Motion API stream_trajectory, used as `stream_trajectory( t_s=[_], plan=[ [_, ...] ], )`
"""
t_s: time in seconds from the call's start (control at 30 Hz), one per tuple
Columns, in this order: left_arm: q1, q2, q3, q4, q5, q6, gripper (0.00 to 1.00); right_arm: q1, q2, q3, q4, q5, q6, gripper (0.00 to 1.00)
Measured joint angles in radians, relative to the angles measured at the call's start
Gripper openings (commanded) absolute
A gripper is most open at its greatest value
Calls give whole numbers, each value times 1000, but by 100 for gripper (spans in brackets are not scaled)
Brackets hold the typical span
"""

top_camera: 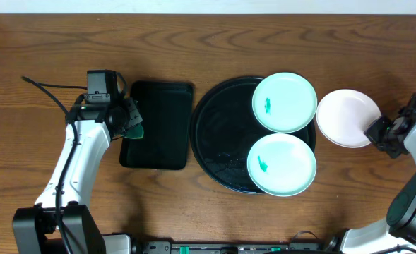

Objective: Clean dirty plates on tray and stack at the side
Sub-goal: 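Open the right gripper and release the pink-white plate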

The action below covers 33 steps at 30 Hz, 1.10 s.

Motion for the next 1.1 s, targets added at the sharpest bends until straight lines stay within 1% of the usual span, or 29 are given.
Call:
stream_trajectory(
  t_s=[0.2,0.37,0.63,0.8,1.1],
  plan=[
    [0,0,0,0,0,0,8,18,0,-37,61,-4,0,1],
    [0,0,0,3,16,6,7,19,0,-42,65,-5,0,1],
    [-18,0,0,15,77,56,7,21,0,-42,66,-5,0,1],
    [-47,0,0,23,87,72,7,21,0,-42,66,-5,0,1],
    [-58,0,0,26,87,86,7,21,0,-43,65,-5,0,1]
  ],
)
